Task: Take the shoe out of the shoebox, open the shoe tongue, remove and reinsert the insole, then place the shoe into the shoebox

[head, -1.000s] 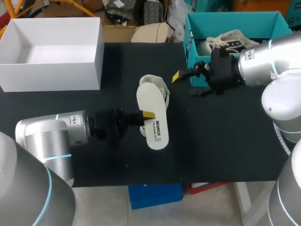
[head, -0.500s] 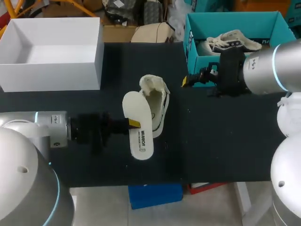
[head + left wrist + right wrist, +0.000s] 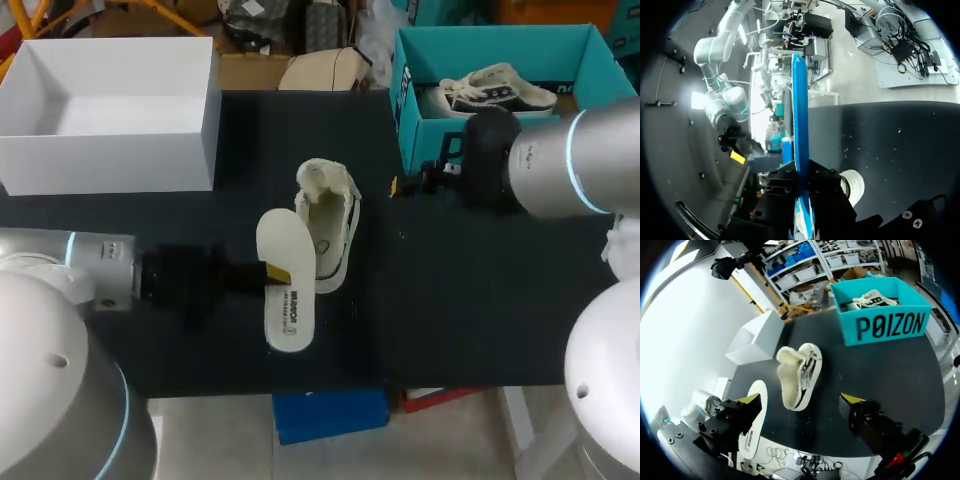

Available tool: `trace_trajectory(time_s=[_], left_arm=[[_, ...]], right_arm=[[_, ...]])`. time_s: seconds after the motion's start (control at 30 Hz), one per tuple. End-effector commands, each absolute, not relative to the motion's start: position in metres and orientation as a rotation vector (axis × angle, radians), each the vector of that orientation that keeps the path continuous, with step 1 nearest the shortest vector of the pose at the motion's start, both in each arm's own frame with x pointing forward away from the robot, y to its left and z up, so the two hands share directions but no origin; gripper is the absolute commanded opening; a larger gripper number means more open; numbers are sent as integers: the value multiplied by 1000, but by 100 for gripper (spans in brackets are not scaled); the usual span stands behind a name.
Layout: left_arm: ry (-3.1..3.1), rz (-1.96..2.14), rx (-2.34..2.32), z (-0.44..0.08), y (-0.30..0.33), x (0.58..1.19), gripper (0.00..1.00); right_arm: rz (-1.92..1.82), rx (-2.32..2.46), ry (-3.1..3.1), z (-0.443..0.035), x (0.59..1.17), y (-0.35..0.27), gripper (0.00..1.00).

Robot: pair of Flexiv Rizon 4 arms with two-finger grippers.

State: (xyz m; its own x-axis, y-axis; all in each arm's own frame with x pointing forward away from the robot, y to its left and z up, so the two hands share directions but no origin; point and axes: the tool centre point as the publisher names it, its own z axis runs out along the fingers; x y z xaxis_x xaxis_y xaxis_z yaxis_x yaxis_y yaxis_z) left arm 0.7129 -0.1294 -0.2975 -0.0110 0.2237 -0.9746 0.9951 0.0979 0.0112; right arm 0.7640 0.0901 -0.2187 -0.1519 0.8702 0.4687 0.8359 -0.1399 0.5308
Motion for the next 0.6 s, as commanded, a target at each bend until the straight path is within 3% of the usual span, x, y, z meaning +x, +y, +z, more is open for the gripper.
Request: trace_trajectory(time_s=[0.03,0.6], left_arm=[[1400,-1112,1338,-297,-119,713,0],[1474,-1181,1332,-305,-120,713,0]], right_arm=[[1241,1912,1983,-220,739,75,100],[1144,1815,1972,-225,733,70,100]])
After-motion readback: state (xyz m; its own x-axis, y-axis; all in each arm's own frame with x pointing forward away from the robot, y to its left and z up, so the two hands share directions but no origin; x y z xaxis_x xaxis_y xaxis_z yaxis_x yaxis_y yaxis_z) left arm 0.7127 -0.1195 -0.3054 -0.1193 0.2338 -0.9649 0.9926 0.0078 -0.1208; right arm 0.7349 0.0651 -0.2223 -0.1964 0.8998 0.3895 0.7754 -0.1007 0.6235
